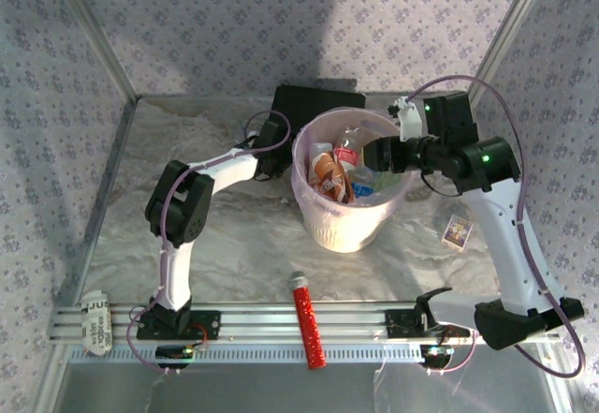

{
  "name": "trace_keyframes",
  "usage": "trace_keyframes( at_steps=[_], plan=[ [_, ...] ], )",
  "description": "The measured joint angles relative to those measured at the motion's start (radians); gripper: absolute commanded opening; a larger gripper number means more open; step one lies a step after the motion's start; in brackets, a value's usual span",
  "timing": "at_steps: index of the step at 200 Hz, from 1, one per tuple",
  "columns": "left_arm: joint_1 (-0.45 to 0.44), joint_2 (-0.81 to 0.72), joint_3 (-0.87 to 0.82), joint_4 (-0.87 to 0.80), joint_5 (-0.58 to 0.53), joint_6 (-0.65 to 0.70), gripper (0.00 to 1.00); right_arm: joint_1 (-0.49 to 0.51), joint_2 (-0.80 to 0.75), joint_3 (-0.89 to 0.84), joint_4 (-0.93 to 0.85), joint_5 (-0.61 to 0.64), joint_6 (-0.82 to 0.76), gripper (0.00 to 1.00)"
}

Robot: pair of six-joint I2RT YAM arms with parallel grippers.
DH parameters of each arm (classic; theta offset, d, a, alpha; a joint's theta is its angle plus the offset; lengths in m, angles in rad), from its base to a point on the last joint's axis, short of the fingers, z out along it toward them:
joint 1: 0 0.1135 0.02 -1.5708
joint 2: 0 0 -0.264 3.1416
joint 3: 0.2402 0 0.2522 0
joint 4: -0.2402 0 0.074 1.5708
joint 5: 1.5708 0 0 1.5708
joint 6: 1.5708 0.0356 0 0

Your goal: Put the plastic bottles in the bin

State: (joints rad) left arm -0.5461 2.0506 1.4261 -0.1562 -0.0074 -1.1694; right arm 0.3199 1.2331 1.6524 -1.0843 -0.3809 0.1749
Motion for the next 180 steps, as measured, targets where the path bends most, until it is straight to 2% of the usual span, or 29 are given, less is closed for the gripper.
trace_keyframes(
  at_steps=[53,86,151,180],
  plan=[
    [-0.004,-0.013,0.000,-0.018,-0.008,0.017,0.56,-0.014,0.000,0.000,0.000,0.000,0.000,0.54],
    [-0.014,-0.082,0.000,-0.059,-0.039,0.056,0.57,-0.028,-0.003,-0.001,0.007,0.000,0.009,0.54],
    [-0.010,-0.394,-0.020,-0.157,-0.166,0.217,0.56,-0.034,-0.011,0.000,0.087,-0.014,0.047,0.54],
    [0.014,-0.565,-0.071,-0.195,-0.167,0.293,0.56,-0.018,0.017,0.023,0.137,-0.035,0.077,0.55]
  ],
)
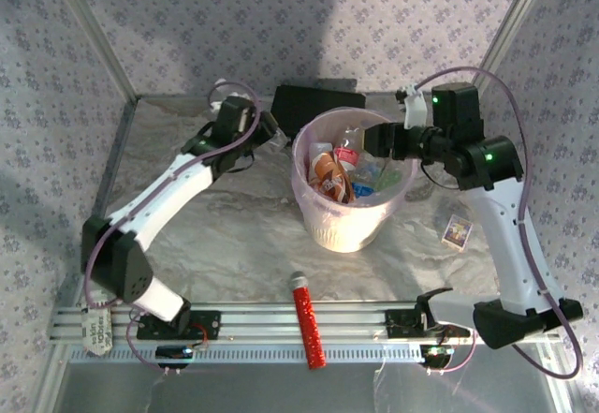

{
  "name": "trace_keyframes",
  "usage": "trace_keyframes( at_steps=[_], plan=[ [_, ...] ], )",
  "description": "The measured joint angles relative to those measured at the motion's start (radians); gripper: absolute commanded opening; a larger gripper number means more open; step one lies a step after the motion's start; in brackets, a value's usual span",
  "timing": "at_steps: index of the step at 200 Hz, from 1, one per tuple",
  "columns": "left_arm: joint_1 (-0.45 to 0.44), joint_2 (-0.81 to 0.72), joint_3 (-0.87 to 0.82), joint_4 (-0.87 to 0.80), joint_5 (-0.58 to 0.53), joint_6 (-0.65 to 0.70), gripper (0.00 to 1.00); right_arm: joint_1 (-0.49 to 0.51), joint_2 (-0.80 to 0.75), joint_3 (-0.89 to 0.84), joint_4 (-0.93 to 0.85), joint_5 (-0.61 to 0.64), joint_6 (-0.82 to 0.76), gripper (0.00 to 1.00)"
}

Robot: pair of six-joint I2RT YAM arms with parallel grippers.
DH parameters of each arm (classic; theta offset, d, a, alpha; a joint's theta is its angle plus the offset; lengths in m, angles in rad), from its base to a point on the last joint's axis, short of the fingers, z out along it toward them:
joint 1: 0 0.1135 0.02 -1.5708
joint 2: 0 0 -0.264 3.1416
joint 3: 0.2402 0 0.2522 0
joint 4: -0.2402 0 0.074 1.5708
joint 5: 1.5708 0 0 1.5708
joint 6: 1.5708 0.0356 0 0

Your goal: Put the plastic bottles in the bin

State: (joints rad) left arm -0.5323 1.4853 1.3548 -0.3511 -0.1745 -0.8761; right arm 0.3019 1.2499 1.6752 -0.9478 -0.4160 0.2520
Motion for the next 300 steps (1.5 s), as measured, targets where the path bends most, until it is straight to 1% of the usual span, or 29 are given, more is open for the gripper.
trace_keyframes(
  at_steps=[16,29,41,66,80,93,126,160,174,194,218,229,235,242,257,266,282,300],
  plan=[
    [0.019,-0.088,-0.046,-0.012,0.037,0.046,0.56,0.026,0.032,0.030,0.027,-0.011,0.014,0.56],
    [0.035,-0.159,-0.093,-0.022,0.076,0.085,0.55,0.053,0.063,0.060,0.045,-0.018,0.023,0.59],
    [0.043,-0.221,-0.134,-0.033,0.121,0.120,0.54,0.084,0.095,0.090,0.063,-0.022,0.032,0.63],
    [0.043,-0.343,-0.204,-0.042,0.242,0.190,0.54,0.148,0.164,0.148,0.108,-0.044,0.062,0.77],
    [0.043,-0.403,-0.237,-0.037,0.318,0.225,0.54,0.183,0.209,0.184,0.135,-0.059,0.073,0.81],
    [0.043,-0.451,-0.265,-0.019,0.391,0.250,0.54,0.215,0.257,0.226,0.151,-0.076,0.081,0.83],
    [0.043,-0.497,-0.285,0.035,0.542,0.267,0.53,0.299,0.397,0.348,0.166,-0.125,0.082,0.86],
    [0.043,-0.498,-0.294,0.099,0.632,0.262,0.53,0.360,0.503,0.426,0.158,-0.151,0.081,0.88],
    [0.043,-0.495,-0.298,0.122,0.662,0.258,0.52,0.376,0.533,0.451,0.154,-0.158,0.081,0.87],
    [0.047,-0.490,-0.298,0.140,0.693,0.249,0.51,0.381,0.553,0.462,0.153,-0.168,0.081,0.83],
    [0.046,-0.481,-0.299,0.179,0.733,0.243,0.51,0.380,0.560,0.463,0.152,-0.177,0.084,0.73],
    [0.046,-0.481,-0.299,0.184,0.742,0.239,0.53,0.380,0.560,0.463,0.153,-0.179,0.086,0.68],
    [0.046,-0.481,-0.299,0.185,0.745,0.239,0.55,0.378,0.560,0.463,0.153,-0.180,0.088,0.66],
    [0.047,-0.481,-0.299,0.188,0.748,0.238,0.60,0.377,0.560,0.464,0.153,-0.180,0.090,0.63],
    [0.047,-0.481,-0.299,0.191,0.747,0.230,0.78,0.372,0.560,0.470,0.152,-0.183,0.094,0.60],
    [0.046,-0.481,-0.299,0.192,0.743,0.235,0.86,0.370,0.560,0.476,0.151,-0.182,0.092,0.59],
    [0.046,-0.481,-0.299,0.190,0.737,0.242,0.91,0.362,0.560,0.499,0.143,-0.174,0.088,0.58],
    [0.046,-0.483,-0.299,0.179,0.722,0.248,0.92,0.337,0.560,0.555,0.112,-0.154,0.077,0.57]
  ],
)
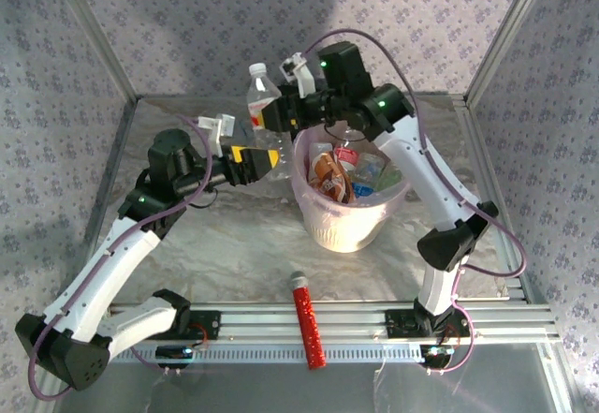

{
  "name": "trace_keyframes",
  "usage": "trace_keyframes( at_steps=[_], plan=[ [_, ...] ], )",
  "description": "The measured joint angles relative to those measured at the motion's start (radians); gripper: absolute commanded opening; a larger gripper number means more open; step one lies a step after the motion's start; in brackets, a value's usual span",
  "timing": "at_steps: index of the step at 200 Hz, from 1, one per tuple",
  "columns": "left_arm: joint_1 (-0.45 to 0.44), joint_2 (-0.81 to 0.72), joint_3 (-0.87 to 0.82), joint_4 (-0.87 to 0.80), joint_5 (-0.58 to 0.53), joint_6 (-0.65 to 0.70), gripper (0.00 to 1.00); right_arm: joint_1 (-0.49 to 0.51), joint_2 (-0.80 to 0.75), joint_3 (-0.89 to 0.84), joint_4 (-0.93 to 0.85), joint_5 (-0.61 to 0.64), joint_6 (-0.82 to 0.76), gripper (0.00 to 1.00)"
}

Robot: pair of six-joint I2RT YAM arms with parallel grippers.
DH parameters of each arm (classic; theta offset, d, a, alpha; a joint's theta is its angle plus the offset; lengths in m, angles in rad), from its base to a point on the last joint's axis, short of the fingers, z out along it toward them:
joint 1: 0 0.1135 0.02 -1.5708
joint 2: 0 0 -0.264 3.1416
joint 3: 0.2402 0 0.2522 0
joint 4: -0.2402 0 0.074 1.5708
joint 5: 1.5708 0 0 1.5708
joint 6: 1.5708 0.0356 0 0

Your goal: Put the plastic bottles in the bin

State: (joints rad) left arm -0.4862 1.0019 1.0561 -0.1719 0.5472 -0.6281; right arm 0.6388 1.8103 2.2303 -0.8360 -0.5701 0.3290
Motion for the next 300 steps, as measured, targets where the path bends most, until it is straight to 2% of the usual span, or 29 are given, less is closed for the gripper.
trace_keyframes(
  at_steps=[34,59,106,143,173,186,210,238,257,300],
  plan=[
    [0.004,-0.028,-0.016,-0.039,-0.071,0.036,0.92,-0.077,-0.056,0.042,-0.070,0.064,-0.022,0.56],
    [0.045,-0.022,-0.031,-0.065,-0.119,0.043,0.91,-0.126,-0.147,0.042,-0.169,0.135,-0.058,0.56],
    [0.140,0.154,-0.017,-0.152,-0.269,-0.011,0.89,-0.141,-0.302,0.038,-0.404,0.344,-0.167,0.54],
    [0.157,0.257,-0.016,-0.232,-0.424,-0.047,0.90,-0.146,-0.285,-0.033,-0.531,0.421,-0.206,0.54],
    [0.162,0.323,0.021,-0.273,-0.510,-0.046,0.90,-0.146,-0.242,-0.135,-0.560,0.451,-0.223,0.55],
    [0.165,0.357,0.049,-0.279,-0.525,-0.043,0.91,-0.146,-0.227,-0.171,-0.556,0.455,-0.226,0.58],
    [0.166,0.400,0.087,-0.279,-0.545,-0.034,0.91,-0.145,-0.207,-0.209,-0.552,0.448,-0.236,0.74],
    [0.167,0.452,0.139,-0.284,-0.567,-0.011,0.92,-0.143,-0.200,-0.201,-0.552,0.426,-0.247,0.81],
    [0.177,0.503,0.190,-0.288,-0.581,0.004,0.92,-0.155,-0.204,-0.164,-0.546,0.424,-0.248,0.78],
    [0.211,0.657,0.281,-0.278,-0.609,0.009,0.91,-0.217,-0.259,-0.147,-0.498,0.424,-0.235,0.61]
  ],
)
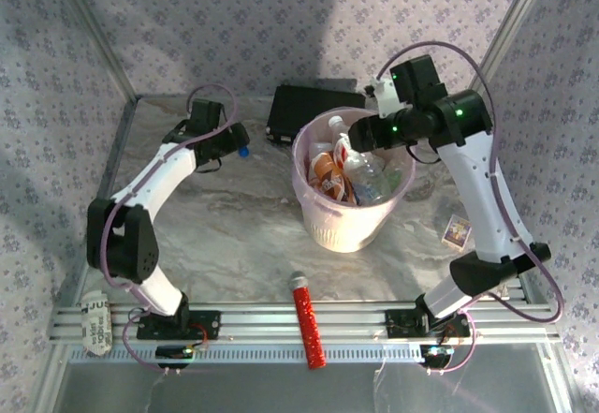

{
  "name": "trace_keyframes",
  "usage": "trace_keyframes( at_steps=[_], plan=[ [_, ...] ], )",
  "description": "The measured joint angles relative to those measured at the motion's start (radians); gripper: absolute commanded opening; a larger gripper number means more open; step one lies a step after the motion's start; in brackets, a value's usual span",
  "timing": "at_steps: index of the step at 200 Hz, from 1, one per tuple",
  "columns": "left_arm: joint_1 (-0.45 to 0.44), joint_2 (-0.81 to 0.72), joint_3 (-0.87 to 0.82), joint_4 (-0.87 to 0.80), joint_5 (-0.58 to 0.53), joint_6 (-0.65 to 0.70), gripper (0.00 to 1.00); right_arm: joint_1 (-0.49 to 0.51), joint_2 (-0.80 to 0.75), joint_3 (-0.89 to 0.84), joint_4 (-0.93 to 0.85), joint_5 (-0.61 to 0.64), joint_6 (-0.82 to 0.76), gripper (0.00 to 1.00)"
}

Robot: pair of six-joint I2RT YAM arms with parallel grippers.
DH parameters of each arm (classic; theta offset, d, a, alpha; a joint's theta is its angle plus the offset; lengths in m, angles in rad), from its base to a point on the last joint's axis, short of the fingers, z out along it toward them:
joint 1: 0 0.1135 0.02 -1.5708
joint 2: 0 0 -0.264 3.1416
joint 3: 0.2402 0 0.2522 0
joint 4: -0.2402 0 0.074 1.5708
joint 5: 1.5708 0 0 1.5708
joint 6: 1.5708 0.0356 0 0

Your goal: Put the plastic bottles in the bin

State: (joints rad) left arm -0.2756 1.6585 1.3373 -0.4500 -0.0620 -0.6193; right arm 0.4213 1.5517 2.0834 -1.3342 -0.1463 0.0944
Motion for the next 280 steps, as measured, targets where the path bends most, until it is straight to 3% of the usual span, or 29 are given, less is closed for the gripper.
trace_keyframes(
  at_steps=[42,103,156,246,280],
  plan=[
    [0.008,0.142,0.072,0.011,-0.014,-0.014,0.91,0.023,0.003,-0.118,0.058,-0.035,0.006,0.58],
    [0.025,0.312,0.187,0.049,-0.029,-0.048,0.98,-0.027,-0.064,-0.149,0.143,-0.078,0.042,0.70],
    [0.033,0.485,0.335,0.056,-0.043,-0.062,0.97,-0.073,-0.184,-0.152,0.179,-0.087,0.055,0.72],
    [0.032,0.556,0.394,0.026,-0.090,-0.022,0.68,-0.114,-0.202,-0.208,0.200,-0.109,0.071,0.72],
    [0.032,0.556,0.394,0.024,-0.108,-0.008,0.63,-0.127,-0.219,-0.209,0.203,-0.113,0.074,0.72]
  ],
)
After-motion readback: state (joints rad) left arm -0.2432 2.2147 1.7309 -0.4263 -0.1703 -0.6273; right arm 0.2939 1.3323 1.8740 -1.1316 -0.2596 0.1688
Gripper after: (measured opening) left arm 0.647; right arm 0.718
